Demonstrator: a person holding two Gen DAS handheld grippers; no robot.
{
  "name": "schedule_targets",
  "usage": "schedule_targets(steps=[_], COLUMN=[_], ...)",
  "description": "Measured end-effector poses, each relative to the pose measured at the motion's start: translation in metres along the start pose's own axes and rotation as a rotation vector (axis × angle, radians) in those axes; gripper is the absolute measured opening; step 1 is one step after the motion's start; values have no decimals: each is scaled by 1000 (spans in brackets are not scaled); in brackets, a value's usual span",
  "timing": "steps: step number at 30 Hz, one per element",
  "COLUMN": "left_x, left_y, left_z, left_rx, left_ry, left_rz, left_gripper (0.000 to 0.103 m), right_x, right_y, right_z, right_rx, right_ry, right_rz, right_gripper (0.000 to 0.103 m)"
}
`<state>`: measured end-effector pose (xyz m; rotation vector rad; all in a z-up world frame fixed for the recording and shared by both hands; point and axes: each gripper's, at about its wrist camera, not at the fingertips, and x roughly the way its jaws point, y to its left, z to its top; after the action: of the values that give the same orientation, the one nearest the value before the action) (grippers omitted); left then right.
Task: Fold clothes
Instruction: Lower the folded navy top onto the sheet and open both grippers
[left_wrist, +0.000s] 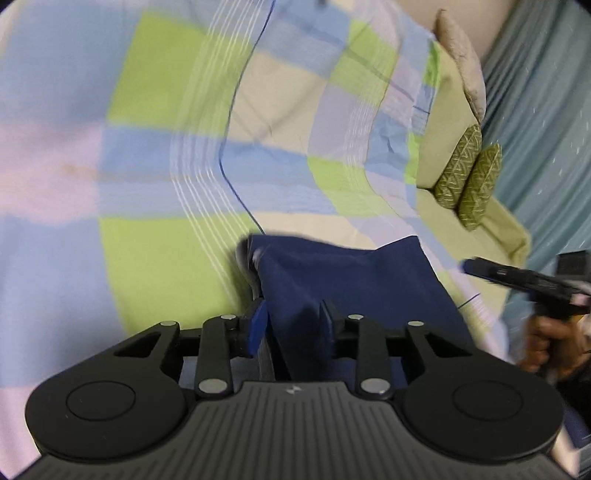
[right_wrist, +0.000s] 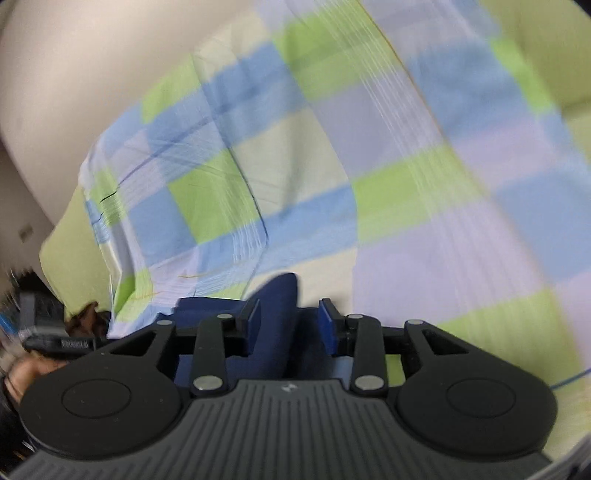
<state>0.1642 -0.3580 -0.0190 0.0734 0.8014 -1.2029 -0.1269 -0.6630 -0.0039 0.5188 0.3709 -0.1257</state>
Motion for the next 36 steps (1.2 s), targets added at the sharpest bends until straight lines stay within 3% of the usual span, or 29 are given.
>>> schedule_targets(steps=[2,3,6,10,15,22,36], left_x=[-22,-31,-29,-11,7,3,11], left_y=[-19,-38,-75,-98,-95,-89,-84], left_z=[-5,-12,-32,-54,-63,-67,-64], left_rx=[98,200,434,602,576,545,544], left_ry=[-32,-29,25,73,95,83,68], left_rz=[45,69,164,242,257,242,230], left_gripper=[38,39,39,39,39,39,41], right_x=[-7,-9,-8,5,15,27,44], right_y=[27,38,58,57,56,56,53], right_z=[-10,-18,-41,-59,-68,-71,-70], right_rx=[-87,-128,-204,-197,-234,-230,-268], right_ry=[20,37,83,153,186,205,223], right_rz=[22,33,25,-9,-65,-103,-129], right_gripper=[31,31,32,32,31,30,29])
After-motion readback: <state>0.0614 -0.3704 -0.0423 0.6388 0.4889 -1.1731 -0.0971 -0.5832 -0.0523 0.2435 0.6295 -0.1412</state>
